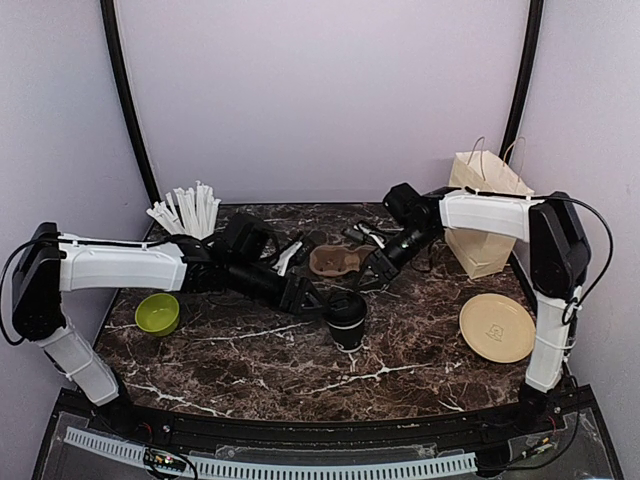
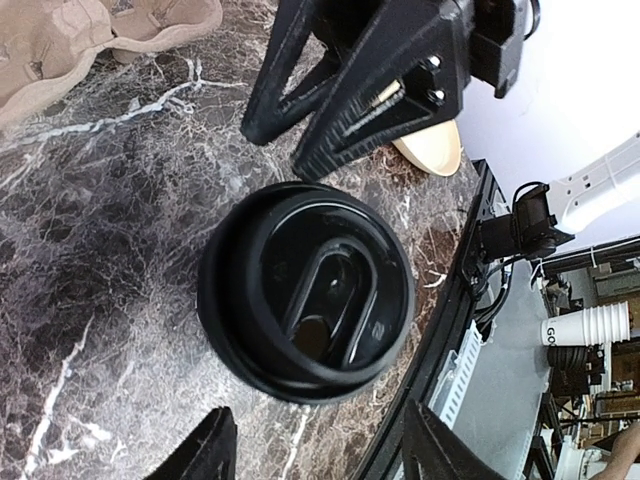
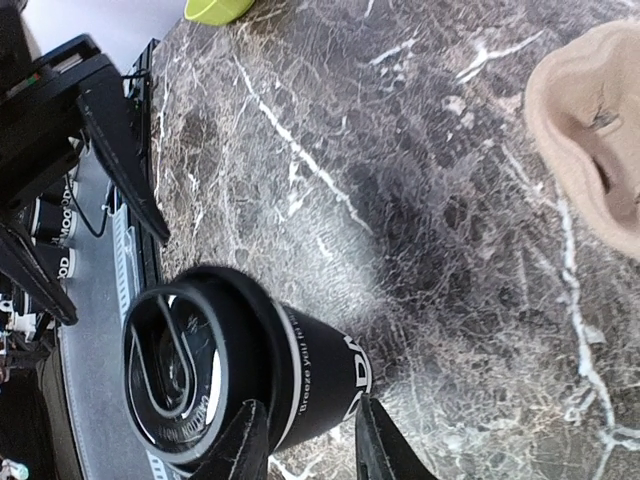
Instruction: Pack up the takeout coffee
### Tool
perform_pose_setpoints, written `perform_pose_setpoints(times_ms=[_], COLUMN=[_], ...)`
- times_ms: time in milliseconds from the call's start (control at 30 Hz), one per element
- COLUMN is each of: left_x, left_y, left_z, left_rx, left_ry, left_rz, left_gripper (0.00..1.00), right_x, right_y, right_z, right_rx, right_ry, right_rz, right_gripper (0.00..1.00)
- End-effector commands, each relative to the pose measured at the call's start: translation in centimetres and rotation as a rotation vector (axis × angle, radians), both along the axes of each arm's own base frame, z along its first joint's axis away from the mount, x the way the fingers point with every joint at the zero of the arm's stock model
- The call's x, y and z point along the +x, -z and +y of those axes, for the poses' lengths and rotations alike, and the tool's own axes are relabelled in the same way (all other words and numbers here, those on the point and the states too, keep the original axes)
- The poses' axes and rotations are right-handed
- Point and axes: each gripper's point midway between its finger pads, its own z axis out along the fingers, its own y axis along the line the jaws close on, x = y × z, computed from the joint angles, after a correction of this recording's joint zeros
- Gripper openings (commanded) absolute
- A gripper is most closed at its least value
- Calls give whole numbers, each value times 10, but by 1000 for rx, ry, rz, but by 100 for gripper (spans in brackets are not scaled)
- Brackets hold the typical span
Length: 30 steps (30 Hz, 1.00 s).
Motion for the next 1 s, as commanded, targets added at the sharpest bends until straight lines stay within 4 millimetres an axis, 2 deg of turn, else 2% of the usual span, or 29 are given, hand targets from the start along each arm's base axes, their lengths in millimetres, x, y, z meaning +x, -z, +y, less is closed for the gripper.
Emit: perform_pose_setpoints(times_ms=[0,67,167,267,367,567,733,867,967], left_x=[3,7,14,18,22,19,12,4,-6], left_y=[-32,-36,-29,-18,-14,1,-6,2,-2], left_z=[7,9,6,0,-3,-4,5,12,12], left_rx=[-39,-32,-10,-3,-10,11,-30,-13,-34], left_ry=[-41,-50,-62,-83,-107,-163,-185,-184,-170], left_rz=[-78,-111,-105,-52,-28,98,97,127,130], left_gripper=[60,61,62,62,62,57,61,63,64], right_x=[18,19,15,2,-23,-53,-43,-31,-25], right_y=[-17,-21,-22,-26,-13,1,0,-5,-6], right_z=[-13,-22,-37,-54,-69,-71,-60,-49,-44], right_rx=[3,5,-11,-35,-52,21,54,83,96], right_ry=[53,70,90,104,116,117,95,87,87], right_rz=[-34,-39,-45,-62,-27,67,104,132,134], right_gripper=[31,31,33,34,36,42,41,39,39])
